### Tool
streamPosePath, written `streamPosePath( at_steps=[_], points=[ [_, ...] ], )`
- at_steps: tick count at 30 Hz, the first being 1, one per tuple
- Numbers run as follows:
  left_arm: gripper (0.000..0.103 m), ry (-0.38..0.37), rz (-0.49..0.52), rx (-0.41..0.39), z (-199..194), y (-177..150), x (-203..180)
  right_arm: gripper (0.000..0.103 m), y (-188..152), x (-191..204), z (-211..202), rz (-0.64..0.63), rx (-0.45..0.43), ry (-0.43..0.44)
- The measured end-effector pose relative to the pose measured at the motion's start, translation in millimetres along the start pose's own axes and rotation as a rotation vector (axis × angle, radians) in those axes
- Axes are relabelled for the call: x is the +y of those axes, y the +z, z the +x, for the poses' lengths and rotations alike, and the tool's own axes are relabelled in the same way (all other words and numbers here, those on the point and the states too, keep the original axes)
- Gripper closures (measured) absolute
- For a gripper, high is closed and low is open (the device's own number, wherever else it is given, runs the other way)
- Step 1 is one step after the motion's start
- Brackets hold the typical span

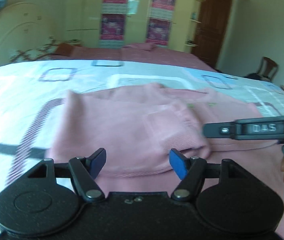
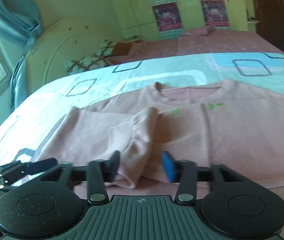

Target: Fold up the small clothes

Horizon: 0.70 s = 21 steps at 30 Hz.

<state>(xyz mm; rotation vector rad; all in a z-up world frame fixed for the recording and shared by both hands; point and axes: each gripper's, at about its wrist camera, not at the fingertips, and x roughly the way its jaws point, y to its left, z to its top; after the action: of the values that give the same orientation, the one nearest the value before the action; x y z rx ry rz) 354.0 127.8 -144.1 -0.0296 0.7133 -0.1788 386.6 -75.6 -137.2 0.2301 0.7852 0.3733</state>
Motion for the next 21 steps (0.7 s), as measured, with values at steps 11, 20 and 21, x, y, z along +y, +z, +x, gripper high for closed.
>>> streamPosePath(
  at_steps=[11, 20, 21],
  points=[
    [0.039, 0.175, -0.057, 0.062, 8.4, -18.7, 43.4, 0.065, -31.5, 52.0, 44.2, -0.395, 0.031, -0.182],
    [0.04, 0.219, -0.015, 0.032, 28.2, 0.5, 30.7, 0.089, 10.5, -1.1, 14.4, -0.031, -0.064, -0.08],
    [0.04, 0.222, -0.013, 0.028, 29.7, 1.6, 30.4, 0.089, 14.3, -14.1, 7.8, 0.021, -0.073, -0.075]
  ],
)
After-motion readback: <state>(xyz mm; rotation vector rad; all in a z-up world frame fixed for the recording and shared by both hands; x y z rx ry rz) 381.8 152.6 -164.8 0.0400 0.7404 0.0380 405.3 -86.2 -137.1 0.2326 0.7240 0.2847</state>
